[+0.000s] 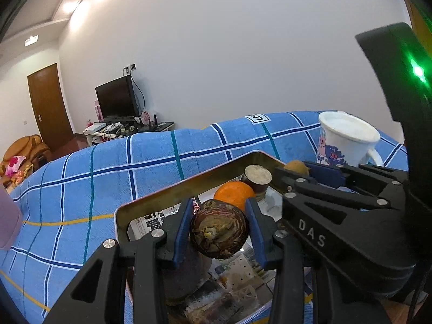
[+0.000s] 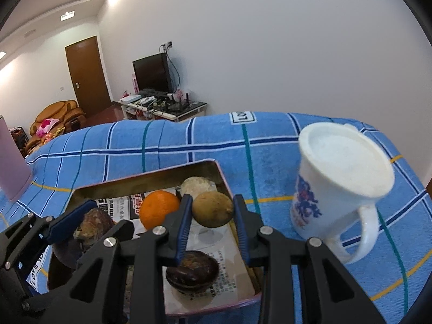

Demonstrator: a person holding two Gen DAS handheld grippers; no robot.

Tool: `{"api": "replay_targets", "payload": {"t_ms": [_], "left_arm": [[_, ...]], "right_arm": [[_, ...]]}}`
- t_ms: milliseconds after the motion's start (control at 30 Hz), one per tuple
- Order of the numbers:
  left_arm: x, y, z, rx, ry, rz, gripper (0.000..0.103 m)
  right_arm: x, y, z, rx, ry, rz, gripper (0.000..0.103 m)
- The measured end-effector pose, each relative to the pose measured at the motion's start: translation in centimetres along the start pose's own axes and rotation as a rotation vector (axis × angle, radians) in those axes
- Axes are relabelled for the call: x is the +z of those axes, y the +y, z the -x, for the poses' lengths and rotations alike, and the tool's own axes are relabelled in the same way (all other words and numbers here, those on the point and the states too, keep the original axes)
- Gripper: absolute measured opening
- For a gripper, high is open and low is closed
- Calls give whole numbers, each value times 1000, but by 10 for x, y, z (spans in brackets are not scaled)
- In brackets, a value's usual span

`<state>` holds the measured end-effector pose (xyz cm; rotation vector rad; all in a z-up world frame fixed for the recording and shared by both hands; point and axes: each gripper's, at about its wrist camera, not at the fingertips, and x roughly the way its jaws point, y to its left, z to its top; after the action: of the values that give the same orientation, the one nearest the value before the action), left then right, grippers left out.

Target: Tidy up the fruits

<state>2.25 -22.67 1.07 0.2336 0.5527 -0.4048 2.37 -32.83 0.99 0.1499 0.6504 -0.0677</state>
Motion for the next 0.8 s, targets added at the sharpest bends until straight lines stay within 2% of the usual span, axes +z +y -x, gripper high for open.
{"api": "replay_targets", "payload": {"t_ms": [367,500,533,600,633,667,733,767,800], "left_arm": [[-1,-1,0,22,-1,-2,42],[-1,1,5,43,-23,12,42],[-1,2,7,38,-36,16,44],[0,5,11,56,-55,26,56],[0,7,13,72,-60,37,67],[1,11,16,92,-67,56,77],[1,16,22,78,-90,74,87],[1,18,24,71,-102,80,88],[1,19,28,69,-116,82,88]], "right_arm": [[-1,-3,-8,69,31,-18,35],[-2,-9,-8,111,26,-53,50],[-2,-12,-7,130,21,-68,51],[-3,-15,-3,154,9,-94,54],[-3,-17,-2,164,3,-108,54],[-4,-18,0,173,-2,-117,57],[-5,-23,5,214,-26,-150,74],[-5,-24,9,230,-43,-159,94],[-6,-23,17,203,-81,-162,103]]}}
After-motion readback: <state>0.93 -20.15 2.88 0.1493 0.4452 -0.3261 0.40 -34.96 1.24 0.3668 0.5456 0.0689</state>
